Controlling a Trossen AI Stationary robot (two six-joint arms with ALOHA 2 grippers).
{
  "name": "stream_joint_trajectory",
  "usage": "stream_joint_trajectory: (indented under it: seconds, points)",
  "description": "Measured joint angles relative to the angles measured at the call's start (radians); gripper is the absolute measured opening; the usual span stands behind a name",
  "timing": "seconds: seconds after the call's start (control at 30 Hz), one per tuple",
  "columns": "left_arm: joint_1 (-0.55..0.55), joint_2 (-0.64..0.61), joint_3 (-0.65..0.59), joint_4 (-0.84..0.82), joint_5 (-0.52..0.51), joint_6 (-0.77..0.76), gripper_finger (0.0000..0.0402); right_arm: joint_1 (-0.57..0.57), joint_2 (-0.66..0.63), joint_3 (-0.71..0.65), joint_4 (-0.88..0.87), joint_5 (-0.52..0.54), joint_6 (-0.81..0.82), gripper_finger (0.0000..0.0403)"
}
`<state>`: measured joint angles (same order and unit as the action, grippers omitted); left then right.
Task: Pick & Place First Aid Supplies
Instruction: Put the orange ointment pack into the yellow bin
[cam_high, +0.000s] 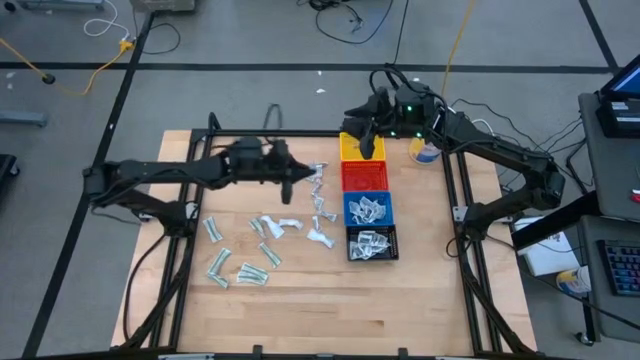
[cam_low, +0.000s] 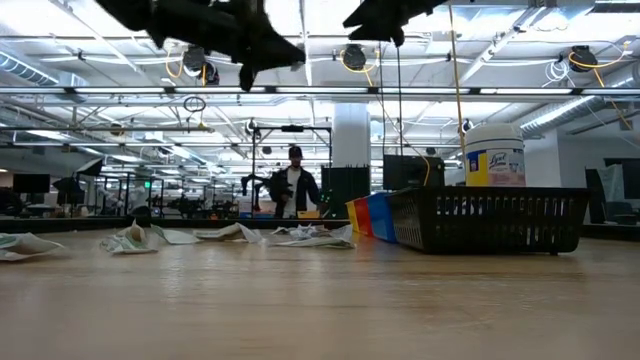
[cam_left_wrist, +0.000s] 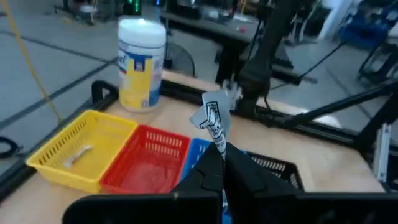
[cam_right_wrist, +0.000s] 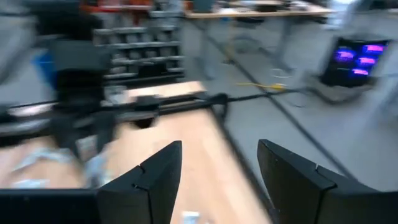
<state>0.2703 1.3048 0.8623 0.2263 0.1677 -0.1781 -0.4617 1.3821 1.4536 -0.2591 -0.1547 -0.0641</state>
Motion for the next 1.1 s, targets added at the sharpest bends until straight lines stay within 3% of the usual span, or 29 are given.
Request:
stream_joint_trajectory:
  seconds: [0.13,0.2,0.47,0.77,1.1]
  points:
    - [0.034,-0.066,-0.086,0.187,0.073,-0.012,0.0001,0.010,0.000,0.000,0.009,-0.184,0.002,0.0206]
    - [0.048,-0.097,-0.118,0.241,0.102,-0.030,0.0001,0.024,0.000,0.000,0.015,-0.218,0.002,0.0205]
    - [0.076,-0.128,-0.101,0.204,0.104,-0.044,0.0000,0.092,0.000,-0.003,0.083,-0.215,0.061,0.0201]
    - [0.056,-0.073,0.078,0.057,0.102,0.055,0.0000,0.130,0.007,-0.088,0.353,-0.214,0.195,0.0201]
    - [0.046,0.033,0.239,0.006,0.121,0.105,0.0000,0.132,0.008,-0.122,0.376,-0.212,0.221,0.0200]
